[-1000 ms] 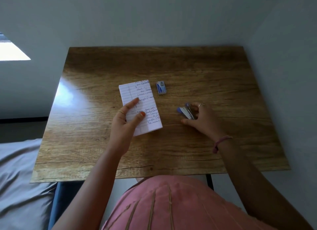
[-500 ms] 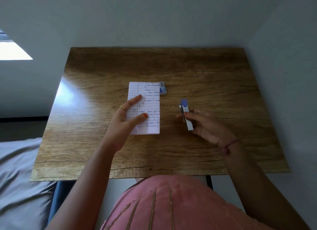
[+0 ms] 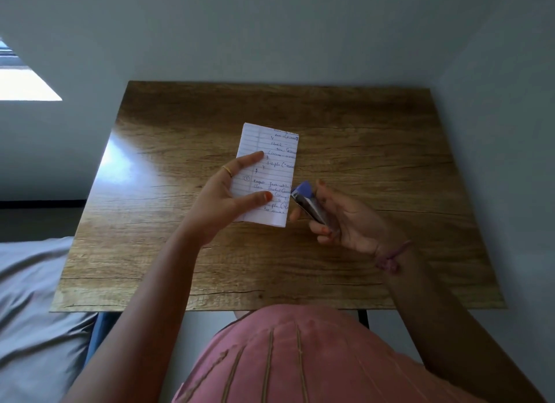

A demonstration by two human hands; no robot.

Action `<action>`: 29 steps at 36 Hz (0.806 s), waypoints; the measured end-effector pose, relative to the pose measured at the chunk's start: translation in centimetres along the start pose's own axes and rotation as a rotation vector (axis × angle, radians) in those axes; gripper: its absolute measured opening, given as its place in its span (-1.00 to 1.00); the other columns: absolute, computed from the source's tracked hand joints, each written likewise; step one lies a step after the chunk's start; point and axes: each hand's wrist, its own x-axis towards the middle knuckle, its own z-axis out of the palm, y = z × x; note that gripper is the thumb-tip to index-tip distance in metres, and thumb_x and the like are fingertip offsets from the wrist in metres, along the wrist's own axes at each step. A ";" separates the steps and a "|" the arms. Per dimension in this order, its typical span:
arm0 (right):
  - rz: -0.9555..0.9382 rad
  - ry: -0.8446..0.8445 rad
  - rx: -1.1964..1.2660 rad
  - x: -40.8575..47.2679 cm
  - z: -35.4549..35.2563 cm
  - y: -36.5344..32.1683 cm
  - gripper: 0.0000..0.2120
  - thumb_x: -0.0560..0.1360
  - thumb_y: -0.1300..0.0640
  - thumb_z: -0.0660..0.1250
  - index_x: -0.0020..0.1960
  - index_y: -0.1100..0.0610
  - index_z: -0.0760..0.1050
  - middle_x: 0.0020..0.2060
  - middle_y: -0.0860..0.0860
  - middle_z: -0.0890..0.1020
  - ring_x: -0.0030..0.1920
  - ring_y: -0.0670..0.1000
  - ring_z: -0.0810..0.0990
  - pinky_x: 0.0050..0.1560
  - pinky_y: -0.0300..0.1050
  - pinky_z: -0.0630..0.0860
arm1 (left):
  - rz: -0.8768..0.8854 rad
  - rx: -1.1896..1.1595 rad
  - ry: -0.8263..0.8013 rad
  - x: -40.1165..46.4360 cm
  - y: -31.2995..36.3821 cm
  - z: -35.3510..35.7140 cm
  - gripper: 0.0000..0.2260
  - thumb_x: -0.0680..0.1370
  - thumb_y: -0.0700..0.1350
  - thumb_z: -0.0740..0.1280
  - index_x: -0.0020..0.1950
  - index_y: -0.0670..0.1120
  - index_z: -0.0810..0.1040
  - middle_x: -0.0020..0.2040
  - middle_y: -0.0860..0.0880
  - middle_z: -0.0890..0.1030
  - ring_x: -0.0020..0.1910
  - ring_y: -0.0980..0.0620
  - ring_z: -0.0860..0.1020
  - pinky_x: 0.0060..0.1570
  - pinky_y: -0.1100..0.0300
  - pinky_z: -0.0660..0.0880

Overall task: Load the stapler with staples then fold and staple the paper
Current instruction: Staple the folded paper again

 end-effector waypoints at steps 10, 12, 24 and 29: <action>-0.013 0.132 -0.319 -0.4 1.0 -1.5 -0.49 0.44 -0.26 0.27 0.19 0.09 0.53 -0.07 0.11 0.69 -0.40 -0.11 0.48 -0.41 -0.28 0.41 | 0.004 0.182 -0.089 0.8 0.7 0.1 -0.41 0.39 -0.17 0.52 0.29 0.30 0.46 0.18 0.03 0.55 0.00 0.09 0.64 -0.14 0.16 0.63; -0.004 0.133 -0.320 -0.4 1.2 -1.5 -0.53 0.46 -0.22 0.26 0.17 0.11 0.54 -0.12 0.08 0.69 -0.40 -0.11 0.50 -0.41 -0.27 0.43 | 0.006 0.191 -0.101 0.9 0.9 0.2 -0.41 0.39 -0.17 0.52 0.30 0.29 0.45 0.17 0.03 0.55 0.00 0.09 0.64 -0.14 0.17 0.63; -0.012 0.159 -0.288 0.2 1.3 -0.9 -0.42 0.39 -0.26 0.32 0.14 0.20 0.58 -0.11 0.06 0.68 -0.22 -0.09 0.62 -0.26 -0.26 0.52 | 0.026 0.219 -0.136 1.6 1.4 0.4 -0.44 0.42 -0.17 0.49 0.31 0.29 0.45 0.14 0.07 0.57 -0.01 0.16 0.64 -0.20 0.26 0.60; -0.001 0.164 -0.286 0.5 1.5 -0.8 -0.49 0.40 -0.25 0.32 0.09 0.16 0.60 -0.15 0.03 0.69 -0.24 -0.11 0.62 -0.27 -0.25 0.52 | 0.033 0.245 -0.166 1.8 1.4 0.3 -0.43 0.41 -0.17 0.50 0.29 0.32 0.45 0.12 0.10 0.57 -0.03 0.16 0.65 -0.21 0.24 0.61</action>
